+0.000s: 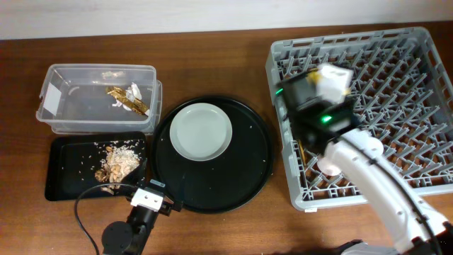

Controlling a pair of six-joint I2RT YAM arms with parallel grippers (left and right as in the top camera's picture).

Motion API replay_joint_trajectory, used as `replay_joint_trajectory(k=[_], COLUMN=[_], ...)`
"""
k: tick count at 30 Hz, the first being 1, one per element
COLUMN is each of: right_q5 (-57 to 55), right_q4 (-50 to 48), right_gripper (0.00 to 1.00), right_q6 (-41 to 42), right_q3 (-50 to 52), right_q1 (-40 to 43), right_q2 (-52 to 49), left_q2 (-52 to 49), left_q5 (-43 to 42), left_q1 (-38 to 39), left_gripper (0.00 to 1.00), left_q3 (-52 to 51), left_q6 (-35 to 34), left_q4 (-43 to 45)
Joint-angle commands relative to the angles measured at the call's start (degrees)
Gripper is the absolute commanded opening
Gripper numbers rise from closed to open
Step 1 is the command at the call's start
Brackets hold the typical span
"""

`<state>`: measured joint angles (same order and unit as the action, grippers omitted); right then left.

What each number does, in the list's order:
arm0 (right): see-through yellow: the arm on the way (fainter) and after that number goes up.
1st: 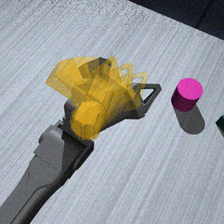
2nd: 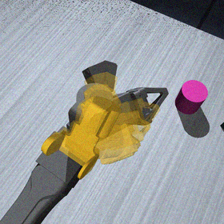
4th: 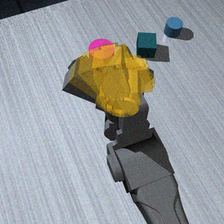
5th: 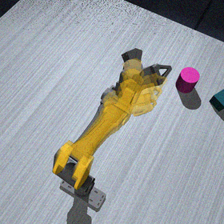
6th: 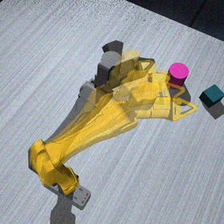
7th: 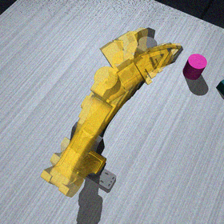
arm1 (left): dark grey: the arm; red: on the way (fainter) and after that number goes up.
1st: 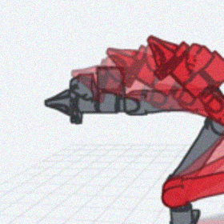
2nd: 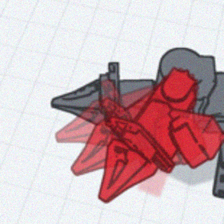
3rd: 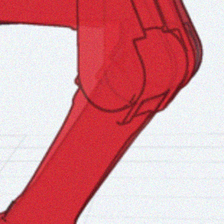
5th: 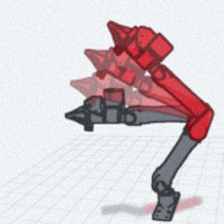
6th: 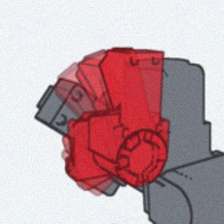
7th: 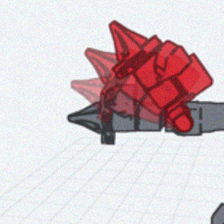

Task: Sort waste into correct bins and load items into the dishwasher rack
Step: 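Grasp the yellow bowl with the right gripper, then place the yellow bowl tilted into the dish rack with the right gripper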

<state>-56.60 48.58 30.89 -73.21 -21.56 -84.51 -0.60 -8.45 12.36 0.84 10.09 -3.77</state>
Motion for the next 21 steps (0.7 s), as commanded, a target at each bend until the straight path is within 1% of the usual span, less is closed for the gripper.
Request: replay_joint_trajectory(k=[1,2,3,4,5,6,8,11,12,13,14,16,17,18,19,20,21], right_q5=[-4.1,-4.1,-4.2,-5.7,-5.7,-5.8,-7.0,-7.2,-7.6,-10.1,-14.8,-13.4,-7.8,1.8,27.1,44.1,59.3], right_q4=[-8.1,-11.3,-14.9,-17.2,-17.3,-17.2,-16.5,-12.9,-10.9,-10.5,-10.4,-10.4,-9.8,-7.1,-1.9,0.6,1.4], right_gripper=[0.04,0.04,0.04,0.04,0.04,0.04,0.05,0.10,0.29,0.44,0.63,0.72,0.79,0.79,0.74,0.70,0.53], right_q6=[-9.8,-14.0,-21.1,-25.9,-27.5,-27.6,-27.7,-27.7,-27.5,-27.5,-27.5,-27.5,-27.5,-27.5,-27.4,-24.1,-19.3], right_q3=[-0.7,-0.7,-0.7,-0.7,-0.7,-0.7,-0.7,-0.7,-0.7,-0.7,-0.7,-1.7,-3.4,-5.6,-9.6,-11.4,-11.6], right_q1=[12.3,15.5,19.0,21.2,22.1,21.0,16.5,11.0,7.6,6.5,4.0,-0.3,-2.7,-4.2,-6.2,-7.1,-7.8], right_q2=[-1.7,-3.0,-5.4,-7.9,-10.8,-13.6,-17.7,-20.7,-20.9,-20.8,-20.2,-16.3,-13.0,-10.6,-7.5,-6.9,-6.9], left_q2=[0.3,0.3,0.3,0.3,0.3,0.3,0.3,0.3,0.3,0.3,0.3,0.3,0.3,0.3,0.3,0.3,0.3], left_q5=[-0.6,-0.6,-0.6,-0.6,-0.6,-0.6,-0.6,-0.6,-0.6,-0.6,-0.6,-0.6,-0.6,-0.6,-0.6,-0.6,-0.6], left_q1=[-0.2,-0.2,-0.2,-0.2,-0.2,-0.2,-0.2,-0.2,-0.2,-0.2,-0.2,-0.2,-0.2,-0.2,-0.2,-0.2,-0.2], left_gripper=[0.99,1.00,0.99,0.99,0.99,0.99,0.99,0.99,0.99,0.99,0.99,0.99,0.99,0.99,0.99,0.99,0.99], left_q3=[-0.3,-0.3,-0.3,-0.3,-0.3,-0.3,-0.3,-0.3,-0.3,-0.3,-0.3,-0.3,-0.3,-0.3,-0.3,-0.3,-0.3], left_q6=[0.3,0.3,0.3,0.3,0.3,0.3,0.3,0.3,0.3,0.3,0.3,0.3,0.3,0.3,0.3,0.3,0.3], left_q4=[0.1,0.1,0.1,0.1,0.1,0.1,0.1,0.1,0.1,0.1,0.1,0.1,0.1,0.1,0.1,0.1,0.1])
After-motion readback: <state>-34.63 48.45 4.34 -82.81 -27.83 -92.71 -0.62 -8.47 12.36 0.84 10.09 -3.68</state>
